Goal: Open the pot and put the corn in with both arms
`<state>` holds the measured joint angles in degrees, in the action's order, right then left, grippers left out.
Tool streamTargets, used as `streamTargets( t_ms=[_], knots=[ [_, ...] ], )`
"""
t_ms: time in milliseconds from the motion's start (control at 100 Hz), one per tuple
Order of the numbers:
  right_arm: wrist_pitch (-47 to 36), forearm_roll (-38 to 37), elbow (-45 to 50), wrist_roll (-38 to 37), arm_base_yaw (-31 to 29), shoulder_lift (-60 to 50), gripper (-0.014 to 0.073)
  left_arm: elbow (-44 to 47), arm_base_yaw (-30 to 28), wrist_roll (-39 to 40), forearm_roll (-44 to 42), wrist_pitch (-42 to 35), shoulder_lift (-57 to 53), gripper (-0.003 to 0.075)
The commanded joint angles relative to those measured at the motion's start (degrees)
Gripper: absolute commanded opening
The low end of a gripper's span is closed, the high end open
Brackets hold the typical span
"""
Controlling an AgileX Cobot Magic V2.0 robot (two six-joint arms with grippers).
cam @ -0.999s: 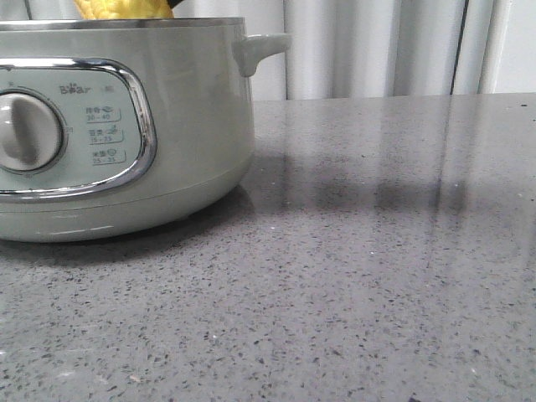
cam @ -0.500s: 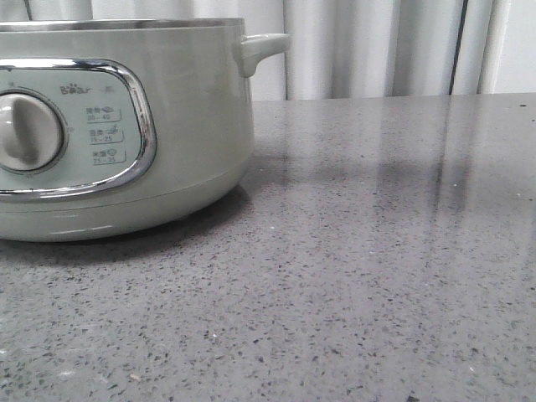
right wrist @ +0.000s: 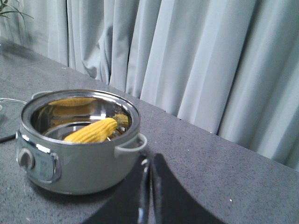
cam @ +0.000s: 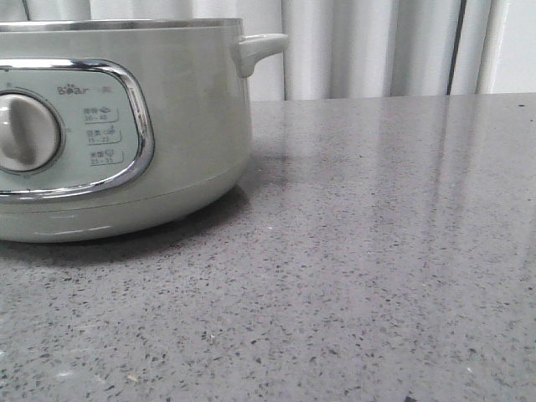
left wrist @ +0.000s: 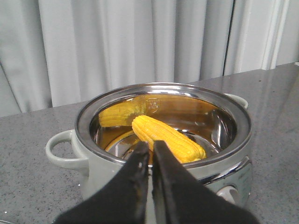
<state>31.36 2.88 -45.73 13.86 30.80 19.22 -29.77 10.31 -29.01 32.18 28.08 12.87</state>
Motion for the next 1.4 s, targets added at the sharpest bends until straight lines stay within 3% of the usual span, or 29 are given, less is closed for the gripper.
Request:
streamTargets(
  t_ms=[0, 90, 210, 959, 1079, 1229, 1389],
  knots=[
    [-9.56, -1.12, 4.63, 0.57, -0.86, -6.10, -0.0043, -0.72, 0.93, 0.39, 0.02, -6.00, 0.81, -0.0020],
    [-13.86, -1.67, 8.21, 0.57, -1.60, -10.66, -0.0043, -0.15, 0.93, 0.39, 0.02, -7.57, 0.81, -0.0020],
    [-13.66, -1.67, 9.16, 0.57, -1.74, -14.06, -0.0043, 0.09, 0.93, 0.39, 0.02, -7.18, 0.81, -0.0020],
    [-13.57, -1.67, 9.26, 0.57, -1.74, -14.39, -0.0043, 2.79, 0.93, 0.39, -1.94, -7.53, 0.68, -0.0020],
    [-13.57, -1.67, 9.26, 0.57, -1.74, -14.39, -0.0043, 9.62, 0.93, 2.36, -8.50, -15.48, -0.63, -0.0020],
    [-13.57, -1.67, 9.26, 0.57, -1.74, -14.39, -0.0043, 20.98, 0.93, 16.17, -16.30, -28.08, -4.38, -0.0020],
    [-13.57, -1.67, 9.26, 0.57, -1.74, -14.39, -0.0043, 28.05, 0.93, 20.68, -23.49, -29.25, -9.71, -0.0020]
  ],
)
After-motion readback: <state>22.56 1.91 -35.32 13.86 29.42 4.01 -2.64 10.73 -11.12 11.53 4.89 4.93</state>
